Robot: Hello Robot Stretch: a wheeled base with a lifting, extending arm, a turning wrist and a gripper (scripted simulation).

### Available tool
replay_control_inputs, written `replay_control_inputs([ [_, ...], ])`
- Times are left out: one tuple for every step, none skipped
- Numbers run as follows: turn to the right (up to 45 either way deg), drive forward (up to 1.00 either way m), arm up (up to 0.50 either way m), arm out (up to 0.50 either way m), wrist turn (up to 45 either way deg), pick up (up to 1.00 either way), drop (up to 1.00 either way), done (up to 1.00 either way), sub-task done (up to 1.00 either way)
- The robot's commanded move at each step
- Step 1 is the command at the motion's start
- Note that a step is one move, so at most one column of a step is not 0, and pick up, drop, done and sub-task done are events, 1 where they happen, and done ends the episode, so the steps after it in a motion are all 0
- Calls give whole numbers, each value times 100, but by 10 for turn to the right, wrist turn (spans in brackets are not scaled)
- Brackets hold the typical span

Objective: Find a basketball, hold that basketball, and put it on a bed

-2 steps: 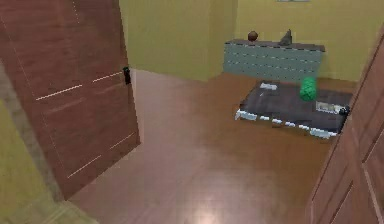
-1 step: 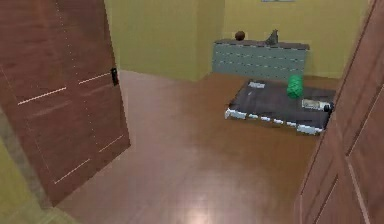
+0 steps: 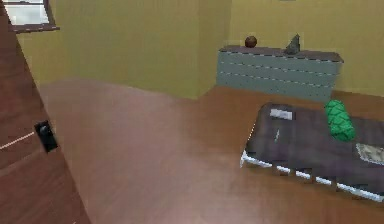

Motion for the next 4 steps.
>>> replay_control_inputs([
  [0, 100, 0, 0, 0, 0, 0, 0, 0],
  [0, 45, 0, 0, 0, 0, 0, 0, 0],
  [240, 0, 0, 0, 0, 0, 0, 0, 0],
  [0, 100, 0, 0, 0, 0, 0, 0, 0],
])
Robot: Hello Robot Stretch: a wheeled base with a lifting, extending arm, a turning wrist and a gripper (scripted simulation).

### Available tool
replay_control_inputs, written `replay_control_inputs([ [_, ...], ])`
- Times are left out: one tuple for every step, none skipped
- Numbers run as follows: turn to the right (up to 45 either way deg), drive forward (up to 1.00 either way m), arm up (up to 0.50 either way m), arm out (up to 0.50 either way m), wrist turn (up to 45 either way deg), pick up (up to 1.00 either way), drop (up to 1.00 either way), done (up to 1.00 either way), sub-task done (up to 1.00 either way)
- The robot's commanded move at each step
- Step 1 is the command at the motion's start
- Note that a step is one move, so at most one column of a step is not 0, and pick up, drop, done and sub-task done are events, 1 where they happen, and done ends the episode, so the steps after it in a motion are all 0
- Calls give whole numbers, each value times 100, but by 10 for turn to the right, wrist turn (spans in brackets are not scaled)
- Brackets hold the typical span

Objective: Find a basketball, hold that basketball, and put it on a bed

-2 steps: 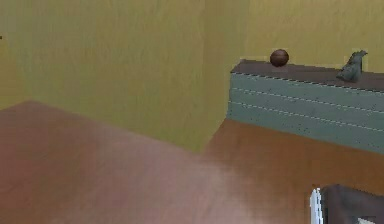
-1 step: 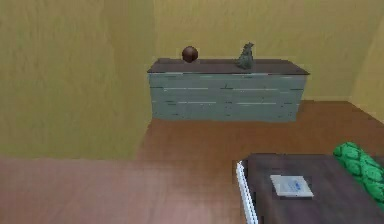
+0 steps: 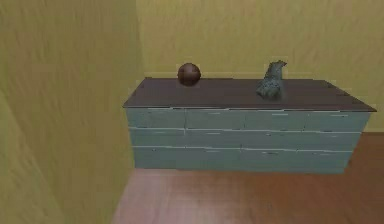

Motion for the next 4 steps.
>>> replay_control_inputs([
  [0, 100, 0, 0, 0, 0, 0, 0, 0],
  [-450, 0, 0, 0, 0, 0, 0, 0, 0],
  [-420, 0, 0, 0, 0, 0, 0, 0, 0],
  [450, 0, 0, 0, 0, 0, 0, 0, 0],
])
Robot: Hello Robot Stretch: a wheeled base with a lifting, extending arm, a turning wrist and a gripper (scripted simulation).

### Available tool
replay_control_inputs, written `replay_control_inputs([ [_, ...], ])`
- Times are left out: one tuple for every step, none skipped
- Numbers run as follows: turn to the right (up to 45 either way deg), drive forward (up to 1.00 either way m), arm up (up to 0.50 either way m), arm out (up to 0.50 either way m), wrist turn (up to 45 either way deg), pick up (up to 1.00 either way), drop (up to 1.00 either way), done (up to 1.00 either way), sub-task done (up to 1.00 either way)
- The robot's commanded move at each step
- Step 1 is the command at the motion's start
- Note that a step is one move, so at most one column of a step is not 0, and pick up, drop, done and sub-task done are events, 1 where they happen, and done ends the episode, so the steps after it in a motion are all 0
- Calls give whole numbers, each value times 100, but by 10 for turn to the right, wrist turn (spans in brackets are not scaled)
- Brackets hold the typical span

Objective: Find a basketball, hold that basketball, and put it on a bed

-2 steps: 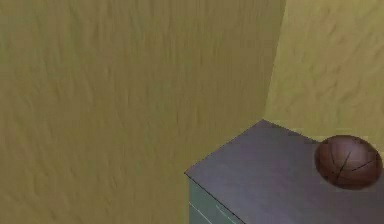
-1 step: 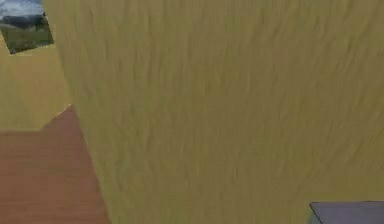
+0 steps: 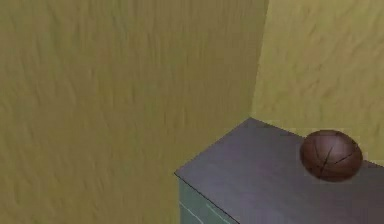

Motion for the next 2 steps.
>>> replay_control_inputs([
  [450, 0, 0, 0, 0, 0, 0, 0, 0],
  [450, 0, 0, 0, 0, 0, 0, 0, 0],
])
